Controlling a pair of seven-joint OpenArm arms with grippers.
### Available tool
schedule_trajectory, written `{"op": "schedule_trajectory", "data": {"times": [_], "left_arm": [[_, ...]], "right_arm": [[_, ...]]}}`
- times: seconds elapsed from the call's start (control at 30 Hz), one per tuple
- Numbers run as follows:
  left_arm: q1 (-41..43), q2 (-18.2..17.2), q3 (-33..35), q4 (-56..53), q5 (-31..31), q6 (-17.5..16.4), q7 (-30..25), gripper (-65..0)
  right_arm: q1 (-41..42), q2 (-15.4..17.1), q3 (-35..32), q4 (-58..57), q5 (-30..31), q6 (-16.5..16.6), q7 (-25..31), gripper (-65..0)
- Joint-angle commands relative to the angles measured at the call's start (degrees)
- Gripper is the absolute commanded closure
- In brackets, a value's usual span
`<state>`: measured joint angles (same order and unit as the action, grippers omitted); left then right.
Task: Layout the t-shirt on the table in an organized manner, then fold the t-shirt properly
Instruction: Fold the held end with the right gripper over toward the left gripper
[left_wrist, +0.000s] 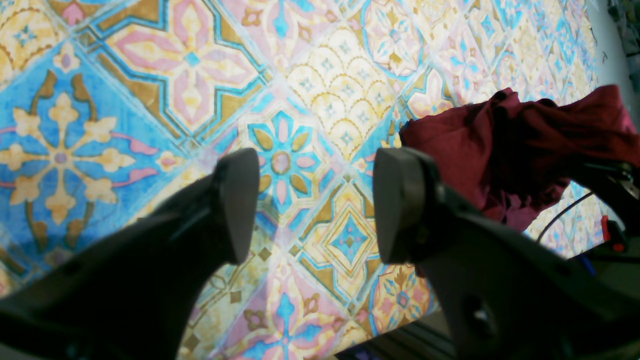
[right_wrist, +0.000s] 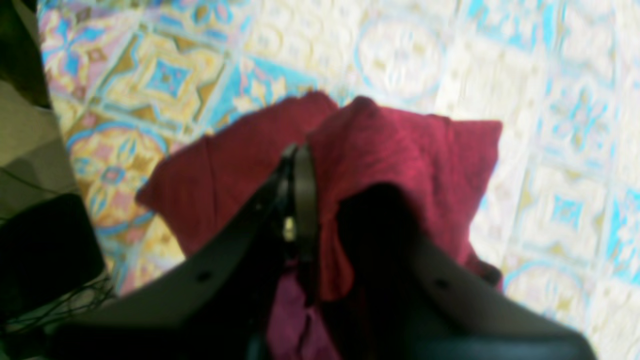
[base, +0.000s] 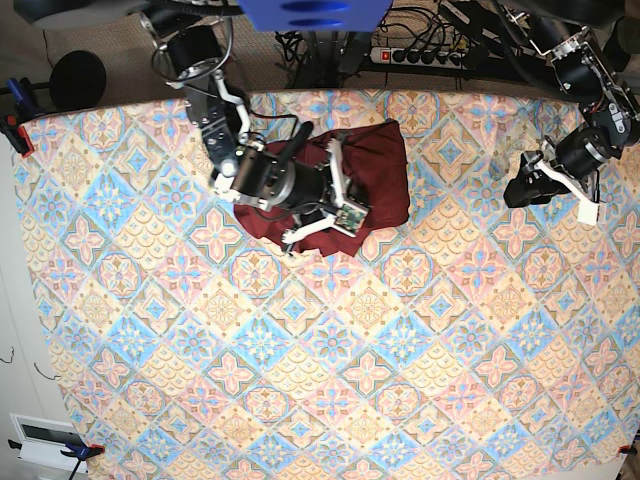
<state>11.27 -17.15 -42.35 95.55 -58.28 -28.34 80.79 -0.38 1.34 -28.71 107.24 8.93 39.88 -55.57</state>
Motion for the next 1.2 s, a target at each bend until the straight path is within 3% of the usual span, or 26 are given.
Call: {"op": "schedule_trajectory", "data": {"times": [0.0, 0.37, 0.6, 0.7, 0.93, 1.03, 1.17], "left_arm": [[-0.4, -1.0, -0.2, 0.8, -1.2, -0.1, -0.8, -35.4], [0.5, -1.1, -0.3, 1.0, -1.5, -0.1, -0.8, -35.4], [0.6, -1.1, -0.3, 0.8, -1.3, -0.2, -0.8, -35.4], [0.5, -1.0, -0.3, 0.8, -1.3, -0.2, -0.8, -35.4], [-0.7, -1.0, -0.2, 0.8, -1.2, -0.2, -0.8, -35.4], [-0.8, -1.0, -0.2, 0.8, -1.2, -0.2, -0.8, -35.4], [-0.8, -0.9, -0.2, 0.8, -1.2, -0.2, -0.8, -35.4]], "right_arm": [[1.0, -0.7, -0.5, 0.9, 0.3, 0.1, 1.9, -0.8], [6.8, -3.5, -1.1, -4.4, -3.6, 0.1, 2.3, -1.0], [6.3, -4.2, -1.5, -5.6, -3.6, 0.1, 3.2, -11.6], [6.2, -3.8, -5.0, -5.6, -4.0, 0.1, 3.2, -13.9], [6.1, -3.8, -12.3, -5.5, -20.9, 0.1, 3.2, -16.9], [3.1, -3.8, -11.2, -5.3, -27.6, 0.1, 3.4, -16.6], [0.0, -3.8, -3.8, -2.2, -29.2, 0.1, 6.5, -16.6]]}}
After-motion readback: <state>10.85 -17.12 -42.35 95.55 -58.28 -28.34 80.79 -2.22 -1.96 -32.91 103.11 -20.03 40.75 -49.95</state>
